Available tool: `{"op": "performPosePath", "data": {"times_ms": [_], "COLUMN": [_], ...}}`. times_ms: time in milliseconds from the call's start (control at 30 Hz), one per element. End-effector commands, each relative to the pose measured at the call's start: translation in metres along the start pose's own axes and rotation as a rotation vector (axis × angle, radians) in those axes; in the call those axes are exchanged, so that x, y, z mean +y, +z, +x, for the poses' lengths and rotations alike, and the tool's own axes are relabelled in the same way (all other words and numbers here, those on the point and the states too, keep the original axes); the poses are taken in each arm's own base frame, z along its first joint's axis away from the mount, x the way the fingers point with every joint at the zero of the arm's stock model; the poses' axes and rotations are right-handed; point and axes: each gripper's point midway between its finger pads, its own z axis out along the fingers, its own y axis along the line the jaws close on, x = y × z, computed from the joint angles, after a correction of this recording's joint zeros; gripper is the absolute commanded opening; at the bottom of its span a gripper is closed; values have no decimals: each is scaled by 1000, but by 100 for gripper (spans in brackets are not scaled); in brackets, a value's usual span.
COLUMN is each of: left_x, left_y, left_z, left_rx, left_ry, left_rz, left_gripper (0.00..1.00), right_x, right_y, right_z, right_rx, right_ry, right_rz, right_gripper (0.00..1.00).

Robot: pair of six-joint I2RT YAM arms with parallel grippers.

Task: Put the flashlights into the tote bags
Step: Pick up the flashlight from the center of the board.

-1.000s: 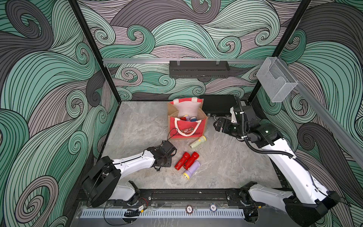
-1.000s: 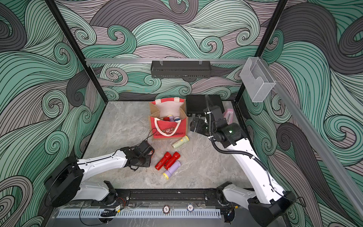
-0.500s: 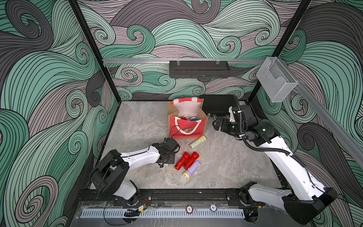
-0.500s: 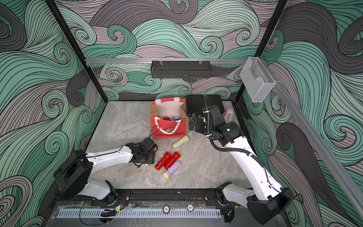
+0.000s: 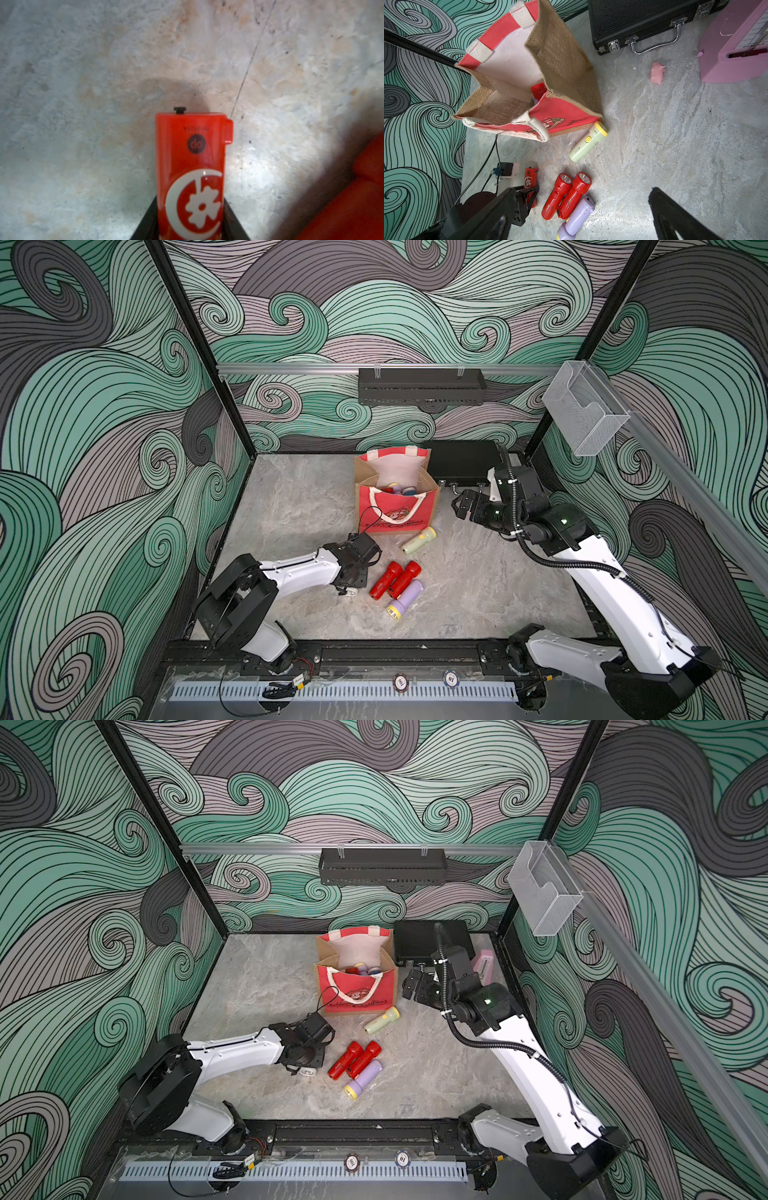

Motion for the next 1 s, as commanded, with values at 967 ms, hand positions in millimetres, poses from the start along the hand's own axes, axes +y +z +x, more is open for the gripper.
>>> {"op": "performPosePath", "data": {"times_ms": [967], "left_x": [-84], "left_y": [-257], "left_z": [-199], "left_rx": [-485], "left_ry": [5], "left_rz": [309], "left_gripper": [0], "right_x": [-11], "right_y": [8], "right_z": [-11], "right_rx": [-8], "right_ry": [20], "right_rz": [8], "right_gripper": [100]}}
